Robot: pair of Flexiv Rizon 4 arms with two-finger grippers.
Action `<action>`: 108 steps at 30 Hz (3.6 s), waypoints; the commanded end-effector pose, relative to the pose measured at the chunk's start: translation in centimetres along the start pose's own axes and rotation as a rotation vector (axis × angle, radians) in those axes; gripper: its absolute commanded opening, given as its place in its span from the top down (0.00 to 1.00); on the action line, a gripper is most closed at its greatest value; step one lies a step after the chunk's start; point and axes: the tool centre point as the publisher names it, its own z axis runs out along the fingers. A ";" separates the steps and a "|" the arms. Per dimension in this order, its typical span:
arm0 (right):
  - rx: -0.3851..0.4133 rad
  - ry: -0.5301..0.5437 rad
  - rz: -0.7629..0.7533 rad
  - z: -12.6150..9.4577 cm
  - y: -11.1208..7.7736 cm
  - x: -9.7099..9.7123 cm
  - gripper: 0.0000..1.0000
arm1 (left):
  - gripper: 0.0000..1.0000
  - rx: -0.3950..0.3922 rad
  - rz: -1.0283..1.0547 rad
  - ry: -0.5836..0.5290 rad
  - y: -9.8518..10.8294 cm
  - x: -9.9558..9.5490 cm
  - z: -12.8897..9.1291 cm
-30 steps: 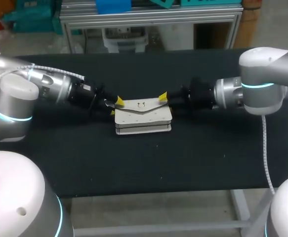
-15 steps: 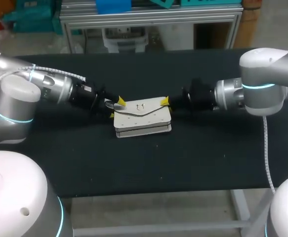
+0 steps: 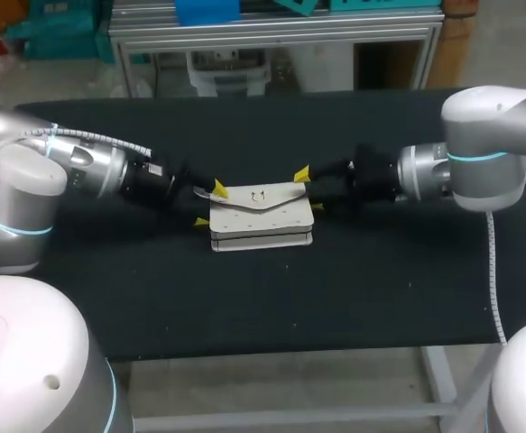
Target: Pick up the bag, open it, inspect its contents, close it, and place it on the opposite side
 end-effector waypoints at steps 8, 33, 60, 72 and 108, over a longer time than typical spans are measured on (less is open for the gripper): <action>-0.028 -0.004 0.000 -3.8 0.3 0.0 0.00 | 0.66 -0.019 0.026 -0.008 1.6 -0.7 0.8; 0.119 -0.218 -0.075 -9.8 2.0 -0.2 0.00 | 1.00 -0.005 0.132 -0.264 -1.5 -0.7 -1.4; 0.119 -0.404 -0.118 -18.2 7.9 -4.1 0.00 | 1.00 0.050 0.264 -0.370 -10.2 -3.8 -10.2; 0.130 -0.653 -0.113 -22.9 12.1 -4.1 0.00 | 1.00 0.124 0.279 -0.583 -15.6 -6.1 -14.7; 0.156 -0.906 -0.116 -28.2 16.3 -5.1 0.00 | 1.00 0.279 0.256 -0.782 -22.5 -9.4 -24.3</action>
